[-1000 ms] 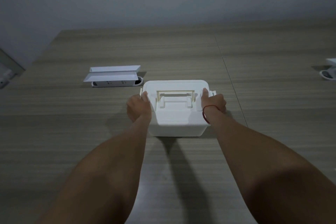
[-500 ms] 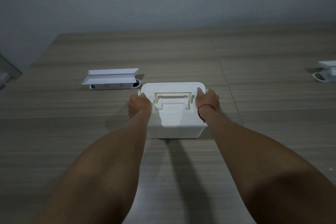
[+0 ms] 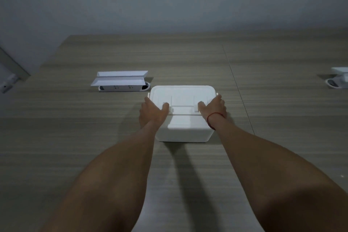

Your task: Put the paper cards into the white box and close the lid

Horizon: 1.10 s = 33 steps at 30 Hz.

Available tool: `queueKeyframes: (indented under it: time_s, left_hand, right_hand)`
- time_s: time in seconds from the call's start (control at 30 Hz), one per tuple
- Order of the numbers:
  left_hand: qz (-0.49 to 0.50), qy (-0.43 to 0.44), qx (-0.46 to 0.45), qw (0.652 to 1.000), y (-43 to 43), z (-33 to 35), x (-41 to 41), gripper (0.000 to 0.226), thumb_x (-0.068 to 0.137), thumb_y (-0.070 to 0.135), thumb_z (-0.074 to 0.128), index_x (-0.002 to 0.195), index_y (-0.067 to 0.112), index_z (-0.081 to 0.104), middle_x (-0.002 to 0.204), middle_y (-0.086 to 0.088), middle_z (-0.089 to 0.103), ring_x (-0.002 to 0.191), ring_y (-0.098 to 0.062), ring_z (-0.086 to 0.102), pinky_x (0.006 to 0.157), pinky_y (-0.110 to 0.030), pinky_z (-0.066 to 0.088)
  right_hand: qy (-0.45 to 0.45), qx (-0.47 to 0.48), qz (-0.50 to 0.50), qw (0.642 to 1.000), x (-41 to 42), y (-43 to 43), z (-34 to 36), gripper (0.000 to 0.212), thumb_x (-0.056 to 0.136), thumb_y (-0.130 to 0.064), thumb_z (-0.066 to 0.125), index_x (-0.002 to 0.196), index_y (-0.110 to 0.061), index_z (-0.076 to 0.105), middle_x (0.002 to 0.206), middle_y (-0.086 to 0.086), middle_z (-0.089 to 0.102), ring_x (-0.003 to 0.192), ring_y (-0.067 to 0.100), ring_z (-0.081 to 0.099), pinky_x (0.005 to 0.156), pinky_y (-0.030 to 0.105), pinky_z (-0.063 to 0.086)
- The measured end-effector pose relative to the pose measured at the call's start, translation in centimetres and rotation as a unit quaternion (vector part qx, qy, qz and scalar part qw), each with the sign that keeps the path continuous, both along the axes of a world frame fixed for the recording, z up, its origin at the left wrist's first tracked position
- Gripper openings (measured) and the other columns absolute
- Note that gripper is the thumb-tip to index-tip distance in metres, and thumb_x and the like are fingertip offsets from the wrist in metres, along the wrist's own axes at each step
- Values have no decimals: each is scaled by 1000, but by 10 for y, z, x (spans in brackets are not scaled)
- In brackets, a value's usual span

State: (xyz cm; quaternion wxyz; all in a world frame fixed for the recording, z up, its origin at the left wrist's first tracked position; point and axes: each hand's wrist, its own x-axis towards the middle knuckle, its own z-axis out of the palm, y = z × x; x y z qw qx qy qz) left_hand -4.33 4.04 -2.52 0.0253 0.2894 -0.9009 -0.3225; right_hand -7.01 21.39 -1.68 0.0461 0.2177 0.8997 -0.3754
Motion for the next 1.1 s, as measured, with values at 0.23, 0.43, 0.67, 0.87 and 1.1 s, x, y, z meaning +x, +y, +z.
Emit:
queueKeyframes:
  time_s: [0.23,0.43,0.67,0.87,1.1]
  left_hand:
    - [-6,23,-78,997,3,-12,1,69,93,48,42,142,-1,34,136,-19,50,124,-34,50,96,-44,44]
    - [-3,30,-85,996,-2,-12,-29,68,94,45,43,141,-3,34,135,-21,51,124,-35,49,96,-44,43]
    - [-9,21,-74,997,-15,-12,-96,72,93,47,43,144,-2,31,138,-20,50,127,-35,49,98,-44,44]
    - [-51,9,-76,996,-19,-15,-97,79,96,46,38,153,-2,11,159,-19,21,147,-31,24,116,-43,27]
    - [-124,33,-120,984,-2,-17,-26,69,100,42,27,153,-2,16,164,-15,9,152,-26,4,124,-41,10]
  right_hand:
    - [55,55,-13,997,4,-3,-11,66,90,-43,58,134,3,37,137,22,49,124,39,50,97,43,43]
    - [51,48,-24,997,-29,-10,-11,64,88,-43,60,128,3,41,133,22,53,123,38,53,96,42,45]
    - [48,36,-32,998,-91,-22,-10,67,88,-43,61,133,1,38,138,20,50,129,36,48,102,43,42]
    - [52,48,-6,998,-93,-23,-18,67,92,-42,55,138,2,34,145,19,41,133,36,41,104,44,40]
    - [49,116,140,982,-27,-7,-6,63,98,-41,39,146,-1,30,162,13,12,150,28,12,120,38,19]
